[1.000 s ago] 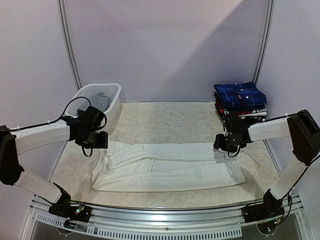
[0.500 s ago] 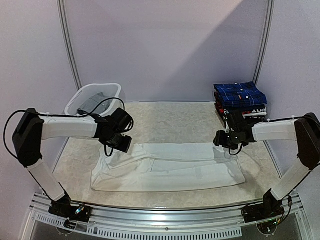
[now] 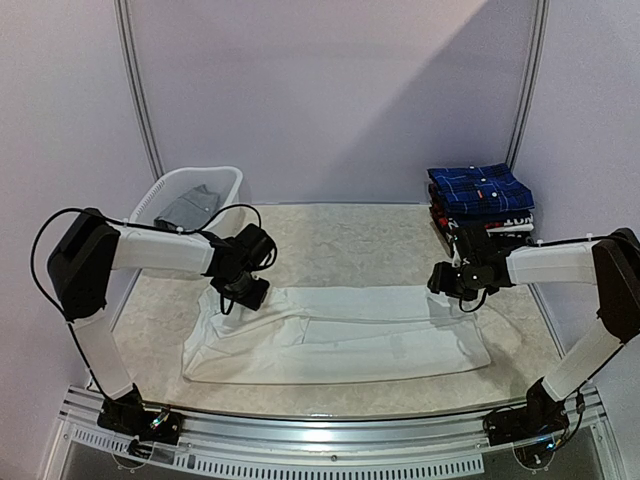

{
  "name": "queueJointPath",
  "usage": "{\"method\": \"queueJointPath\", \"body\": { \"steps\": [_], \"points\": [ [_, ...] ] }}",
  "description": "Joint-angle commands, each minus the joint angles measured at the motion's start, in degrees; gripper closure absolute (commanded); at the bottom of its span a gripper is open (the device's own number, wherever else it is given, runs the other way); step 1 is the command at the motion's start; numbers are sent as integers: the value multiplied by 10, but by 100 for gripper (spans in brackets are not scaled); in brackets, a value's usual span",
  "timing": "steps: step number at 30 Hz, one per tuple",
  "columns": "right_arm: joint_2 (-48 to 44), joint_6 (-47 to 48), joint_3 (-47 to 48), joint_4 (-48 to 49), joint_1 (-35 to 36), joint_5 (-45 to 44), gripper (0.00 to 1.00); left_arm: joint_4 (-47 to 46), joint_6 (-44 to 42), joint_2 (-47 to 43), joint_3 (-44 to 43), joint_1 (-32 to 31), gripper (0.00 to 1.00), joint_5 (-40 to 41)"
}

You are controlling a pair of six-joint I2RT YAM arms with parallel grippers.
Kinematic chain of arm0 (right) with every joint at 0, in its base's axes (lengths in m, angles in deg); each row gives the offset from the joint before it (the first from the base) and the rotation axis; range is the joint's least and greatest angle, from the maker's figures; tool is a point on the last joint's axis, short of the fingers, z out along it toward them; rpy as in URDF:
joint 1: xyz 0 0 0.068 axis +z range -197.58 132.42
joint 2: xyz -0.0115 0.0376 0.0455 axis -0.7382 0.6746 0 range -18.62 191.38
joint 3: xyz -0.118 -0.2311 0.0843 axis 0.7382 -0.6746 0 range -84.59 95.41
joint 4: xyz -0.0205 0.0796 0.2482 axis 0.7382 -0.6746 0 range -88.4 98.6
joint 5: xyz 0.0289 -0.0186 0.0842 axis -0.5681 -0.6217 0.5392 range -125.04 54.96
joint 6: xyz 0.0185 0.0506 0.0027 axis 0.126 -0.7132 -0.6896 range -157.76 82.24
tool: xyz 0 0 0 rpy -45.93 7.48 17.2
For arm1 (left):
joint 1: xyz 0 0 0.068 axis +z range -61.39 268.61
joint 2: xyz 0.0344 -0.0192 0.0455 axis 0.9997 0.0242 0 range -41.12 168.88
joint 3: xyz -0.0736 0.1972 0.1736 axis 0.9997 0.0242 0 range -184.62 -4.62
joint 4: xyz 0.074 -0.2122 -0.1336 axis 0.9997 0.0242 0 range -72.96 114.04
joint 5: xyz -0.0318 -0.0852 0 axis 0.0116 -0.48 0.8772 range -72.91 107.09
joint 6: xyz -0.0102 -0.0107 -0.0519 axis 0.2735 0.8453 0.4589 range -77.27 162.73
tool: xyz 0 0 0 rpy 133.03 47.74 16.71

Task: Fold and stack the mixed laundry pile
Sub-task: Adjust the rectangle-folded T-shirt at the center of the board.

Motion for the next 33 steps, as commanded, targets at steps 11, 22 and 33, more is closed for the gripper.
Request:
{"method": "queueJointPath", "body": {
  "steps": [11,22,33],
  "points": [
    [11,2,1,9,4,8,39,-24,5,7,4,13,62,-40],
    [15,0,1,10,4,12,40,-27,8,-8,11,13,92,-78],
    [8,-2,1,6,7,10,40,38,18,-80,11,-20,100,-38]
  ]
}}
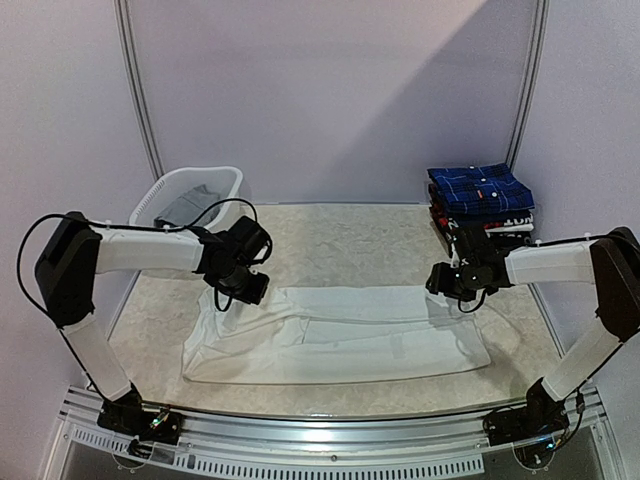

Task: Fold and stack the mixed laundry pile
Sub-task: Adjust the rectangle-folded T-shirt at the center of the board.

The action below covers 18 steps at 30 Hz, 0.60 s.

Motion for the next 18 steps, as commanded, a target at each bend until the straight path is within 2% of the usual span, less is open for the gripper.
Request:
{"method": "queueJointPath", "body": {
  "steps": [1,18],
  "points": [
    [1,-1,1,0,6,-2,40,43,8,-47,6,-22,100,14],
    [-33,5,-18,-1,5,-17,39,223,115,-82,-13,-159,100,-15]
  ]
}}
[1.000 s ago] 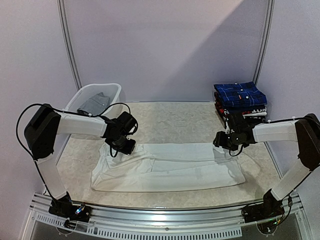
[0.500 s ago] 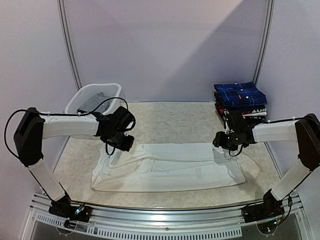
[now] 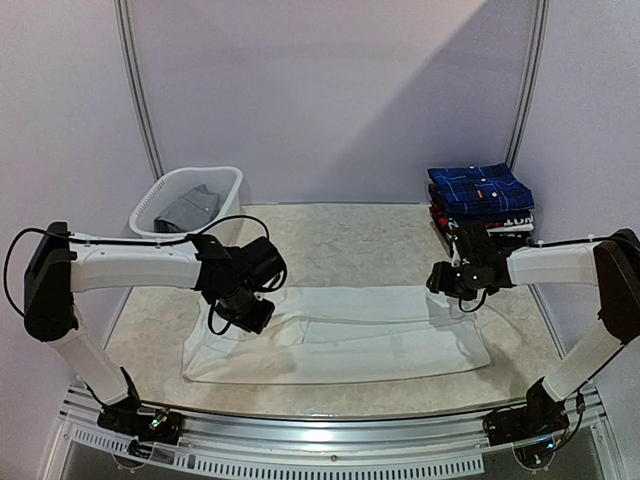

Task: Fold and stack the mixed laundry pile
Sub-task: Adjust the rectangle-folded T-shirt at the center of the board.

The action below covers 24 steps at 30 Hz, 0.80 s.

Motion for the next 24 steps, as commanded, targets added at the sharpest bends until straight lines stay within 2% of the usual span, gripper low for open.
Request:
{"method": "queueJointPath", "body": {
  "steps": [1,5,11,13,17,21,24],
  "points": [
    [-24,3,-21,2,4,-9,39,60,36,-19,-11,-42,98,-31],
    [-42,-1,-37,7,4,-10,39,29,44,-20,-1,-67,91,-97],
    [-67,-2,-55,2,4,-14,39,-45,41,-25,19,-80,60,-229],
    [-74,-1,-57,-1,4,-13,39,-39,37,-43,11,-80,55,-206],
    [-92,-3,-60,-1,5,-6,39,-11,33,-74,-1,-77,55,-86],
    [-102,4,-56,10,12,15,39,8,52,-80,8,-64,57,58],
    [-94,8,-45,17,21,29,39,-3,59,-73,22,-37,63,99]
  ]
}}
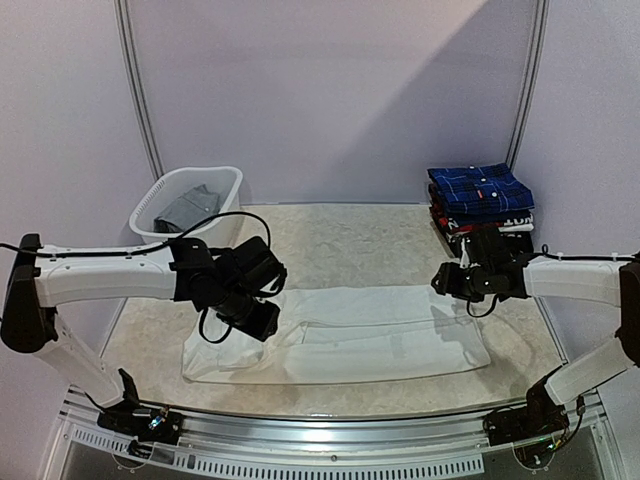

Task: Fold and stack the mixed laundry pile
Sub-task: Adjust the rectangle-folded T-shirt at the center of the board.

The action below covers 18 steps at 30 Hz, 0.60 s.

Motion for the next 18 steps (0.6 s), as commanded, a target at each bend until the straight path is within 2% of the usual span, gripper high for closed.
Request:
{"method": "queueJointPath", "body": {
  "steps": [1,4,10,14,18],
  "points": [
    [1,8,11,11,18,23,39,-5,12,12,17,40,65,113],
    [16,8,22,12,27,23,39,-51,2,36,33,76,70,105],
    [32,5,35,10,45,23,39,-132,-20,118,38,148,75,39],
    [32,3,35,1,48,20,39,-153,-29,169,25,141,79,-24],
    [26,0,29,-2,48,9,39,-153,-29,175,21,110,80,-68]
  ]
}}
